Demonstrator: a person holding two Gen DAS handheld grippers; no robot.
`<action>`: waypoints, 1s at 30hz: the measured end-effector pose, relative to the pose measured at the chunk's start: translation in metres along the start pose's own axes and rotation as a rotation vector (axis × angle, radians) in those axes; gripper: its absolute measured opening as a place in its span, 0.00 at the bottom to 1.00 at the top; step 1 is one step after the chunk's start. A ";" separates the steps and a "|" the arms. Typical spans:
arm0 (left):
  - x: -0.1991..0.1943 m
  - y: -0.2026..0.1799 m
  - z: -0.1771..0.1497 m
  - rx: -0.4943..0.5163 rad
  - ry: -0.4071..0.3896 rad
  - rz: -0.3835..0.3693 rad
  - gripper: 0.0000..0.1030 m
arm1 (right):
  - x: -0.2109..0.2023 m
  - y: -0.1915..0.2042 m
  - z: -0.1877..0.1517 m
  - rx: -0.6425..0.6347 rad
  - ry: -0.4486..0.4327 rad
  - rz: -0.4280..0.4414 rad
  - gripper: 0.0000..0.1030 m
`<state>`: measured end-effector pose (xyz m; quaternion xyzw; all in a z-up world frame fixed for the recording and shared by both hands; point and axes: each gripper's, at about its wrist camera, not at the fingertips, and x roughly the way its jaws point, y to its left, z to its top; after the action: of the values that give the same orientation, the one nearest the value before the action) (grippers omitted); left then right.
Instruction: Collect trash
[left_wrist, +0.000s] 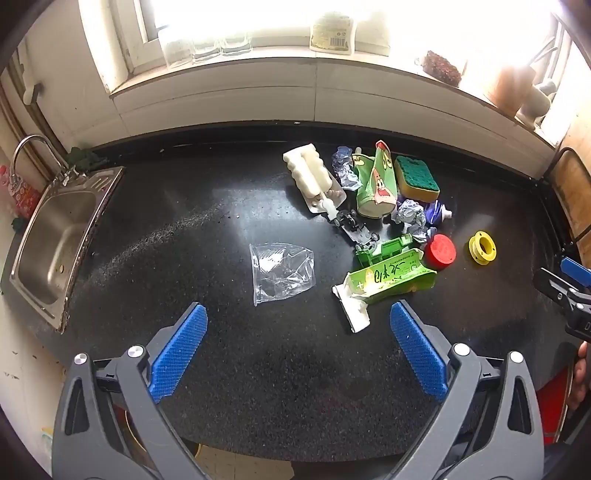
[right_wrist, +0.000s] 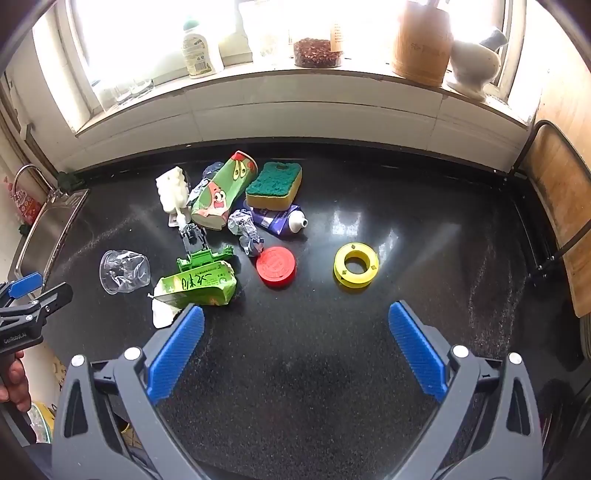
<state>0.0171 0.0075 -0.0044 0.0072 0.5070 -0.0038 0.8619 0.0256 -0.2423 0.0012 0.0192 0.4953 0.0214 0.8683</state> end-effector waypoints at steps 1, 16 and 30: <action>0.000 0.000 0.000 0.001 0.000 0.001 0.94 | 0.001 -0.001 0.002 0.002 0.002 0.001 0.95; 0.002 -0.001 0.001 0.006 0.003 -0.006 0.94 | 0.000 -0.001 0.002 0.011 0.003 0.003 0.95; 0.003 0.000 0.001 0.002 0.009 -0.012 0.94 | -0.002 0.000 0.004 0.009 0.003 0.000 0.95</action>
<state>0.0195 0.0070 -0.0068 0.0051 0.5111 -0.0093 0.8595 0.0283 -0.2419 0.0046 0.0230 0.4968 0.0193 0.8673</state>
